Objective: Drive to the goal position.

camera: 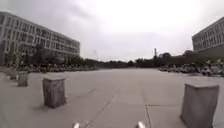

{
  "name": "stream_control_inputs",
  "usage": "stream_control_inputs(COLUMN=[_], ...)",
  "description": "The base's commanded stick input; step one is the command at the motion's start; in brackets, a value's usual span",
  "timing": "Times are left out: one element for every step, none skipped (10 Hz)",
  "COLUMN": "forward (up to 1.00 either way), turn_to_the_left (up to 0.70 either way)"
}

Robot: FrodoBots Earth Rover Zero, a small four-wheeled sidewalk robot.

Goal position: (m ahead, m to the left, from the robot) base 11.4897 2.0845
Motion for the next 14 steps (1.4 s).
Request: stream_control_inputs(forward=[0.50,0.50,0.50,0.50,0.50,0.50,0.50,0.50,0.50,0.50,0.50,0.50,0.50,0.50], turn_to_the_left=[0.00,0.00,0.00,0.00,0.00,0.00,0.00,0.00,0.00,0.00,0.00,0.00,0.00,0.00])
